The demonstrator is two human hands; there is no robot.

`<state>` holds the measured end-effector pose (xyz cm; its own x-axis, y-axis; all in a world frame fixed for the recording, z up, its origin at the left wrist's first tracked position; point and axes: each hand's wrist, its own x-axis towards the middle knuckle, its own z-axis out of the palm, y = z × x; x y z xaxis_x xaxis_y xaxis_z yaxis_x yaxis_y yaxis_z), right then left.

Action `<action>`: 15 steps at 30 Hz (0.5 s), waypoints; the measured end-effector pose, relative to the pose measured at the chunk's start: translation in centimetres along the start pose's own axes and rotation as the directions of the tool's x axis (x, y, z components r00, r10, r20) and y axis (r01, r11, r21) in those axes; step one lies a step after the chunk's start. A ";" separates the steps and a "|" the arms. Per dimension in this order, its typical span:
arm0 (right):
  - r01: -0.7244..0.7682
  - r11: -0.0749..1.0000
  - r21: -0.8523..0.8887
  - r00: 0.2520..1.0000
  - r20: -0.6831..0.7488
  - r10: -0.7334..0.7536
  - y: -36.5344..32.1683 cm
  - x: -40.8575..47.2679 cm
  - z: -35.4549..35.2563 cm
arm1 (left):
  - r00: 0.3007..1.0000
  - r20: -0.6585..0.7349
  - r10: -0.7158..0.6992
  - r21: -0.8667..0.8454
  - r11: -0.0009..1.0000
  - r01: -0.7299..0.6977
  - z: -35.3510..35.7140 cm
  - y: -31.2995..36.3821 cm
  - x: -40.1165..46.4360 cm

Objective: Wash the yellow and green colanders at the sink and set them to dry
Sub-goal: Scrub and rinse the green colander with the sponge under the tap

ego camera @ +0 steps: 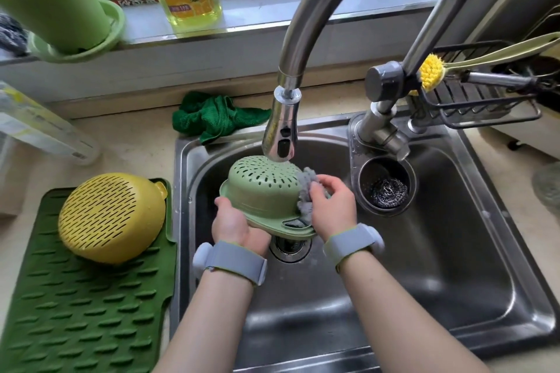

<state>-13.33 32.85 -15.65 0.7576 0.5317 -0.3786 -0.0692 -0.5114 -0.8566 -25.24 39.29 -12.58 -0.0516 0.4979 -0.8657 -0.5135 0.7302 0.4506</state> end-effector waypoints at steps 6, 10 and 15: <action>0.473 0.864 -0.174 0.876 0.193 -0.441 0.1 -4.2 0.4 | 0.996 -0.013 0.083 0.090 0.993 -0.081 1.9 -0.4 -1.2; 0.580 0.792 -0.191 0.814 0.167 -0.556 -0.8 -2.5 0.6 | 0.994 0.034 0.103 0.138 0.985 -0.107 2.4 -0.6 -1.1; 0.537 0.825 -0.176 0.843 0.059 -0.535 -1.8 -1.3 0.8 | 0.990 0.112 0.088 0.358 0.926 -0.123 2.2 -1.3 -2.8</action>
<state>-14.74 33.64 -13.95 0.6372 0.7614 0.1189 0.4637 -0.2556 -0.8483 -22.51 37.97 -10.24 -0.0005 0.6098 -0.7926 -0.1624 0.7820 0.6017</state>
